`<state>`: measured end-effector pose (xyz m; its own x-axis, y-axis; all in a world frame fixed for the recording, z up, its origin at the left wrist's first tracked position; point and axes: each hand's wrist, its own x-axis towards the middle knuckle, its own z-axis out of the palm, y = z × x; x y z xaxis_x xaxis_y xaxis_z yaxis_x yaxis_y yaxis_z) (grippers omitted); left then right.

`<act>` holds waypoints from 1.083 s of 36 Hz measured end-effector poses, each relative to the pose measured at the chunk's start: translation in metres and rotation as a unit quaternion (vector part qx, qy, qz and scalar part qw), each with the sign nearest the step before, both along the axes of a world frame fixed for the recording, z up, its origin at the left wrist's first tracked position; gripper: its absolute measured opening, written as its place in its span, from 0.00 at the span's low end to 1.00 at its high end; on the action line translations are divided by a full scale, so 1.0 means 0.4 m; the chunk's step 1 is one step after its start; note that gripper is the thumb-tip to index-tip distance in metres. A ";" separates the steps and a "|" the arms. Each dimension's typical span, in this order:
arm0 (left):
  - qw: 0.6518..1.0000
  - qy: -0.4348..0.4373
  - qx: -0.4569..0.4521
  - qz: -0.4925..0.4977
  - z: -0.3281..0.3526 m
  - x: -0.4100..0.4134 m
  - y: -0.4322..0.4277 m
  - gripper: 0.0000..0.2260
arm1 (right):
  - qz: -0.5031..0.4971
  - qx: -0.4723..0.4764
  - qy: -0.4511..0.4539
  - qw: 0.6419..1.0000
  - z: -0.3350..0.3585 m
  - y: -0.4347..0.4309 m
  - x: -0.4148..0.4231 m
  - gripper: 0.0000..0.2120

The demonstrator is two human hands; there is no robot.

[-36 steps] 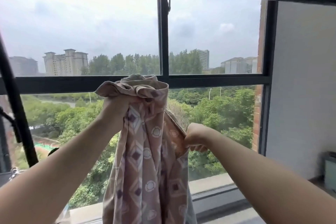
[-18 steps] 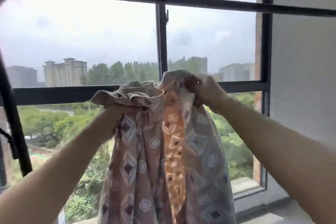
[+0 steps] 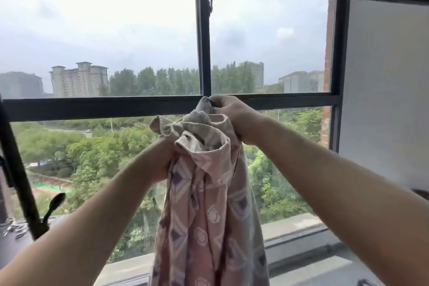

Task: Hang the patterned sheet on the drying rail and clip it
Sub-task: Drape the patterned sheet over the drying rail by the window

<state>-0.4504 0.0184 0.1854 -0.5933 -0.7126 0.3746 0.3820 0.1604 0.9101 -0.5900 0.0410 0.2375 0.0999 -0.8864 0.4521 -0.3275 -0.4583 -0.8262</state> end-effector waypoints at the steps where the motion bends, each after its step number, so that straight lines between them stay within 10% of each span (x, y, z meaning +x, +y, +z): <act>1: 1.000 0.000 0.010 0.006 -0.003 0.001 -0.003 0.17 | -0.001 -0.005 0.006 1.000 -0.002 0.001 -0.002 0.09; 9: 0.995 0.006 0.044 0.091 0.031 0.035 -0.014 0.10 | -0.032 -0.014 0.018 0.999 -0.037 0.009 -0.045 0.05; 16: 0.988 0.060 0.035 0.141 0.072 0.072 -0.002 0.25 | -0.147 0.093 0.171 0.970 -0.126 0.005 -0.134 0.02; 26: 0.997 -0.038 0.037 0.060 0.026 0.026 0.056 0.09 | -0.097 -0.009 -0.059 0.993 -0.048 -0.008 -0.007 0.09; 39: 0.980 -0.060 0.050 0.183 0.013 0.021 -0.007 0.10 | -0.132 0.018 0.116 0.984 -0.086 -0.003 -0.035 0.08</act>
